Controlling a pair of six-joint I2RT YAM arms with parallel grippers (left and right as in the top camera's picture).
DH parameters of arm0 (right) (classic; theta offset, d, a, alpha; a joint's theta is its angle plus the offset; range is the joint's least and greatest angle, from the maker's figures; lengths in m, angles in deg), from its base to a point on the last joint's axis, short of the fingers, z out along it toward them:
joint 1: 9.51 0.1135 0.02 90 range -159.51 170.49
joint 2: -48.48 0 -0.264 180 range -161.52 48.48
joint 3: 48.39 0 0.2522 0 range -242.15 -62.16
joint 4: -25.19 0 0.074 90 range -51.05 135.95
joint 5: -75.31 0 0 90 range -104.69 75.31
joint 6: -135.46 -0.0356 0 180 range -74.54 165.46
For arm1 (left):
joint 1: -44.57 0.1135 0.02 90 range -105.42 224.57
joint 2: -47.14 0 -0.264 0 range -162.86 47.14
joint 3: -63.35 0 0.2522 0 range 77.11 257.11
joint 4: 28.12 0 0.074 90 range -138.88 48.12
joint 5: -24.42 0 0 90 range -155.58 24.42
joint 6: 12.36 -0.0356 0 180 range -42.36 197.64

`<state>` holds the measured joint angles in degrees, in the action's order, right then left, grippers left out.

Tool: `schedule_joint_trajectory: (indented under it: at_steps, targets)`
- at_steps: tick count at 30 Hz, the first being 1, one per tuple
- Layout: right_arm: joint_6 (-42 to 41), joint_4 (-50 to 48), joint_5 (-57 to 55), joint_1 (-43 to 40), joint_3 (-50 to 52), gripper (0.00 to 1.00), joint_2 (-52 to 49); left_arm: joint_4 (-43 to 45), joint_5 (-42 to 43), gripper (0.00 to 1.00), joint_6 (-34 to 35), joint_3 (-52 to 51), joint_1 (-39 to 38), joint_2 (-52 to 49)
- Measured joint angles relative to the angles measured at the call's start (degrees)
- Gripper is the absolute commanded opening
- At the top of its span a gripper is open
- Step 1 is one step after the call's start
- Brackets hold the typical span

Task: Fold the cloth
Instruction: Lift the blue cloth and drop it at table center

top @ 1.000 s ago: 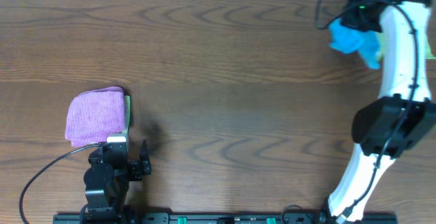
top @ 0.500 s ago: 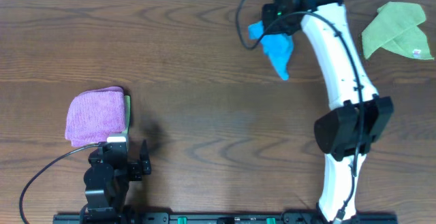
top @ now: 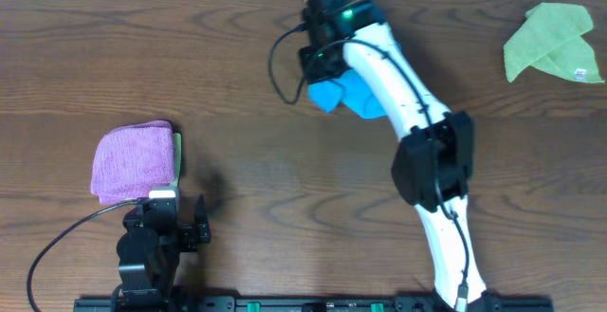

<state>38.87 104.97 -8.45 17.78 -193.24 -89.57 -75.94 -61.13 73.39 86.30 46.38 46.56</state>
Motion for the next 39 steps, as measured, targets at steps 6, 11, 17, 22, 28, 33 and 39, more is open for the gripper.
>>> schedule_joint_trajectory:
  at_steps: [6, 11, 17, 22, 28, 33, 39]
  targets:
    - [2.6, -3.6, 3.0, 4.6, 0.0, 0.01, -0.2, 0.0, 0.0, 0.95, 0.0, 0.0, 0.0, 0.0]
    - [4.8, -5.7, 3.9, 6.6, 0.0, 0.01, -0.2, 0.0, 0.0, 0.95, 0.0, 0.0, 0.0, 0.0]
    - [7.0, -9.3, 4.4, 7.1, 0.0, 0.55, -0.2, 0.0, 0.0, 0.95, 0.0, 0.0, 0.0, 0.0]
    - [7.2, -10.5, 4.5, 7.1, 0.0, 0.92, -0.2, 0.0, 0.0, 0.95, 0.0, 0.0, 0.0, 0.0]
    - [6.0, -9.7, 4.5, 7.0, 0.0, 0.99, -0.2, 0.0, 0.0, 0.95, 0.0, 0.0, 0.0, 0.0]
    - [3.4, -5.4, 5.5, 5.5, 0.0, 0.99, 1.2, 0.0, 0.0, 0.95, 0.0, 0.0, 0.0, 0.0]
    - [2.7, 5.5, 6.7, -2.4, 0.0, 0.99, 5.7, 0.0, 0.0, 0.95, 0.0, 0.0, 0.0, 0.0]
